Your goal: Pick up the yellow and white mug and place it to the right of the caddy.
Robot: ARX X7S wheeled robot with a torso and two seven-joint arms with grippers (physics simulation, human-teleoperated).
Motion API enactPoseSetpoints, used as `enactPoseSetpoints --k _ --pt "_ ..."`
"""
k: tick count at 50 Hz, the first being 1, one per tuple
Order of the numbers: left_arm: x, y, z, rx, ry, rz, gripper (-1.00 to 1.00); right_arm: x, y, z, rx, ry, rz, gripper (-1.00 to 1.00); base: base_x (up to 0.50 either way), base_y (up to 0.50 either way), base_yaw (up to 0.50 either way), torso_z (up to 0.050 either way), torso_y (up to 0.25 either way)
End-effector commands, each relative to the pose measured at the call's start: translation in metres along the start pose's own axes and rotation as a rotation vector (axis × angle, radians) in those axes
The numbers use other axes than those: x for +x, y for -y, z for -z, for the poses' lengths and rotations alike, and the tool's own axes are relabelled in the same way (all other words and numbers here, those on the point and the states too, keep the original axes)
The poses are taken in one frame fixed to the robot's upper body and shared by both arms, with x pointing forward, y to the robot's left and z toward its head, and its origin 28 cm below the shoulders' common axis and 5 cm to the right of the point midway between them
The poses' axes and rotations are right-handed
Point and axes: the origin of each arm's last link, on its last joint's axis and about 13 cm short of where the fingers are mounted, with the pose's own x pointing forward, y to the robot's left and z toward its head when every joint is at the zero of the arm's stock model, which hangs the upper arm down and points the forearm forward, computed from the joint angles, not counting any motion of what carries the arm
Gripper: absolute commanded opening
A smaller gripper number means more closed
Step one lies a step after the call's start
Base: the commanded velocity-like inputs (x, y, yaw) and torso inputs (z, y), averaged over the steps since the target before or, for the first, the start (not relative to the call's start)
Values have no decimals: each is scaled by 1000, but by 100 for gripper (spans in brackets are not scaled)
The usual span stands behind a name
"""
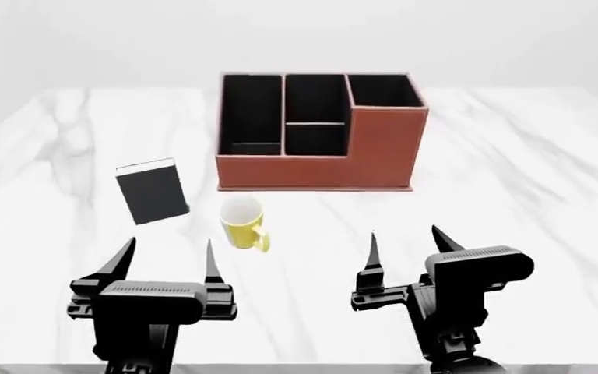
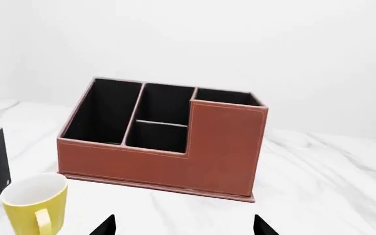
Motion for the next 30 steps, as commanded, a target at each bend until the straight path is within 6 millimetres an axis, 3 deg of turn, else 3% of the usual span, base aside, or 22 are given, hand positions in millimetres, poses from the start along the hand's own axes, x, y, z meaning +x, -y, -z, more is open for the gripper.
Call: enactPoseSetpoints --k 1,19,30 --pt "-2 -1 -1 2 5 -5 100 -1 0 -1 1 6 1 100 445 0 0 0 0" --pt "-5 -2 -2 -1 11 -8 100 0 -1 0 11 5 0 100 358 -7 0 0 0" --pt "-6 -2 -3 -2 10 -9 100 1 -1 0 19 -1 0 100 211 -275 0 0 1"
